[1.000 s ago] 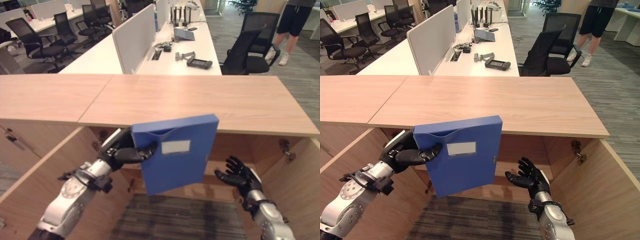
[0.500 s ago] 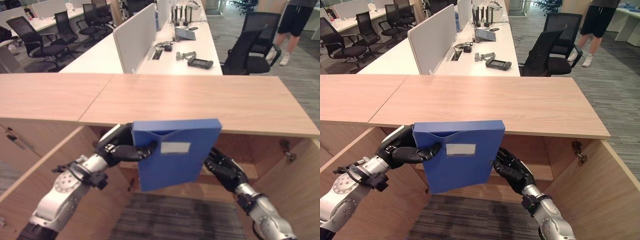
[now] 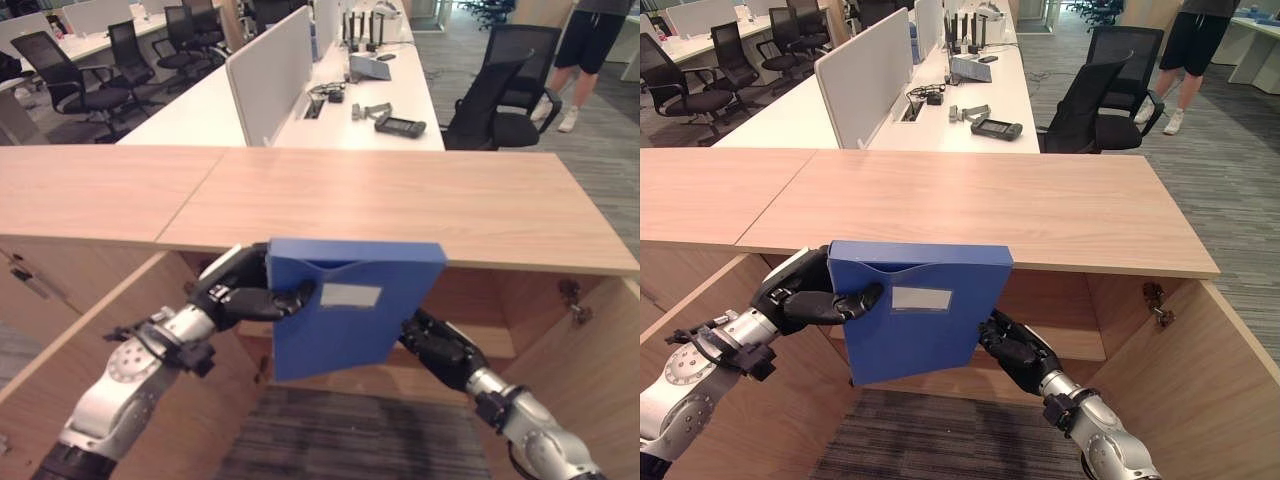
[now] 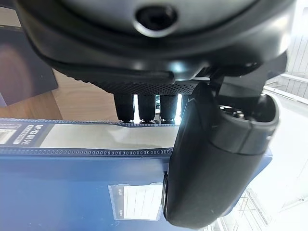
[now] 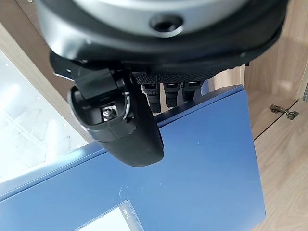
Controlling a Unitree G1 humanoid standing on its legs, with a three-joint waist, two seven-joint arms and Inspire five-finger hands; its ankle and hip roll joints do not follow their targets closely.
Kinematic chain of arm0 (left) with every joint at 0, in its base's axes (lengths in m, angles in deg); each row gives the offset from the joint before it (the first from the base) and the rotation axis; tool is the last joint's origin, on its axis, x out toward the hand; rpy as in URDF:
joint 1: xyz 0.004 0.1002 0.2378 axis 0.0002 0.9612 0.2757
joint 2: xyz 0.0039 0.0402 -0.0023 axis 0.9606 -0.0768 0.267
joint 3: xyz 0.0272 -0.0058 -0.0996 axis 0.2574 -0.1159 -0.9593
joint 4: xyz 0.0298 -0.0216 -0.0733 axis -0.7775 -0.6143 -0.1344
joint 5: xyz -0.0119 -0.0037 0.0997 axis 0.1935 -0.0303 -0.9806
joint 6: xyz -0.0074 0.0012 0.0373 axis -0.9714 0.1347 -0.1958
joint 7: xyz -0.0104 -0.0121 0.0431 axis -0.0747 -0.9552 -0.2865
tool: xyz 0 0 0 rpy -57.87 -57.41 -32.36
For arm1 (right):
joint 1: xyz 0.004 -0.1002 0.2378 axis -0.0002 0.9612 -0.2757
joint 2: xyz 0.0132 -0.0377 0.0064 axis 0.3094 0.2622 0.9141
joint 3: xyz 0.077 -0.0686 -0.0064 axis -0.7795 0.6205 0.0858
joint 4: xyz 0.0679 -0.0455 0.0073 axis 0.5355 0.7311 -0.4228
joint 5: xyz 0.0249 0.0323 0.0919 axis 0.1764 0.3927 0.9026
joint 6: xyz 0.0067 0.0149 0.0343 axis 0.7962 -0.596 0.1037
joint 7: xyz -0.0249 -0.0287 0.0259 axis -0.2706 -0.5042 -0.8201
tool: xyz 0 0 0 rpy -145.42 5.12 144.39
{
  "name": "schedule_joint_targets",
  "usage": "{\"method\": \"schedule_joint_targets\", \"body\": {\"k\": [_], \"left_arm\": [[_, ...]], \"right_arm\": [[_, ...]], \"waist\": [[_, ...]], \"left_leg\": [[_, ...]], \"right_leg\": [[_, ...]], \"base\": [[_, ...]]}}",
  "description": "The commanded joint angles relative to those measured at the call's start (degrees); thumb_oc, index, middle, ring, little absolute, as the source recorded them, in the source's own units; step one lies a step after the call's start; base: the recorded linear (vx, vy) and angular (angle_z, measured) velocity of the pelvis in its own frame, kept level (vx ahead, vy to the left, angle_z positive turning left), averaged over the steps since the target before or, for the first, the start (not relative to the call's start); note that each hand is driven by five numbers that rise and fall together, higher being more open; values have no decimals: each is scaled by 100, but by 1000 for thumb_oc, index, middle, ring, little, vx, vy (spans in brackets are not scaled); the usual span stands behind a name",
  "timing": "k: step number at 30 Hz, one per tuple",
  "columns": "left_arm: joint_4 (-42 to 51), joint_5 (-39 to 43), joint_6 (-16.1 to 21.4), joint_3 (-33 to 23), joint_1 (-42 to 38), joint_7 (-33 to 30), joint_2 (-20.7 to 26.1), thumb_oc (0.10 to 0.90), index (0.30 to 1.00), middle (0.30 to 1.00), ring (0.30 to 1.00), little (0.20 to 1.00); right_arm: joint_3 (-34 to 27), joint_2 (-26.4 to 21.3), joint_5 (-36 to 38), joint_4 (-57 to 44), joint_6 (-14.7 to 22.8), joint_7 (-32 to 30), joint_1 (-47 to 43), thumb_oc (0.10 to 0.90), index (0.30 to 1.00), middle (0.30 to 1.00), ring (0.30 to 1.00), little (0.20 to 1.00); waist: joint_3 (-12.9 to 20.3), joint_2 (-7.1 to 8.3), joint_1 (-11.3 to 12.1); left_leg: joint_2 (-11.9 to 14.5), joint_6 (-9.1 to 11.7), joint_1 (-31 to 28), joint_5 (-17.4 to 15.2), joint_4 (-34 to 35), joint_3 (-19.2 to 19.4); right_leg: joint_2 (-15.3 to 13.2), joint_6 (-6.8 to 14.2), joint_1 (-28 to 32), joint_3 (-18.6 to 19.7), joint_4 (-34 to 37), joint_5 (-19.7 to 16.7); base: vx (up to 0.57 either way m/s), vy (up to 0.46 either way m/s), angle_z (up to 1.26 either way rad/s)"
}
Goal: Put the empty folder in the office cabinet
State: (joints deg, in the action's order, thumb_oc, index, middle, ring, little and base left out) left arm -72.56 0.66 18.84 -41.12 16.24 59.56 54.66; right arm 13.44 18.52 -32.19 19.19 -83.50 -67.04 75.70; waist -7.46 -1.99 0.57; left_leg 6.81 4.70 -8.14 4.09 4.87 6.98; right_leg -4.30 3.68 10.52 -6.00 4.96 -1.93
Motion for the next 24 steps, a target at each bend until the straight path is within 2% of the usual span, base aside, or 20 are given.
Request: {"method": "schedule_joint_targets", "body": {"k": [1, 9, 24], "left_arm": [[205, 118, 628, -209, -1289, 388, -152, 400, 300, 300, 300, 300], [-81, -10, 722, -632, -1143, 339, -127, 400, 300, 300, 300, 300], [-352, -218, 744, -1393, -791, 406, 165, 400, 300, 300, 300, 300]], "right_arm": [[252, 187, 387, -1193, 359, 665, -1013, 800, 900, 900, 900, 900], [85, 203, 319, -1479, 408, 717, -1002, 800, 900, 900, 900, 900], [-546, 241, 176, -1075, 463, 574, -748, 800, 900, 900, 900, 900]], "waist": [[252, 82, 39], [278, 87, 55], [316, 71, 70]], "left_leg": [[301, 265, -279, -400, 13, -62], [304, 273, -268, -401, 13, -68], [298, 272, -256, -415, 13, -92]], "right_leg": [[-426, 524, 26, -79, -342, 562], [-417, 524, 25, -85, -348, 565], [-410, 526, 32, -106, -329, 557]], "base": [[0, 0, 0], [0, 0, 0], [0, 0, 0]]}}
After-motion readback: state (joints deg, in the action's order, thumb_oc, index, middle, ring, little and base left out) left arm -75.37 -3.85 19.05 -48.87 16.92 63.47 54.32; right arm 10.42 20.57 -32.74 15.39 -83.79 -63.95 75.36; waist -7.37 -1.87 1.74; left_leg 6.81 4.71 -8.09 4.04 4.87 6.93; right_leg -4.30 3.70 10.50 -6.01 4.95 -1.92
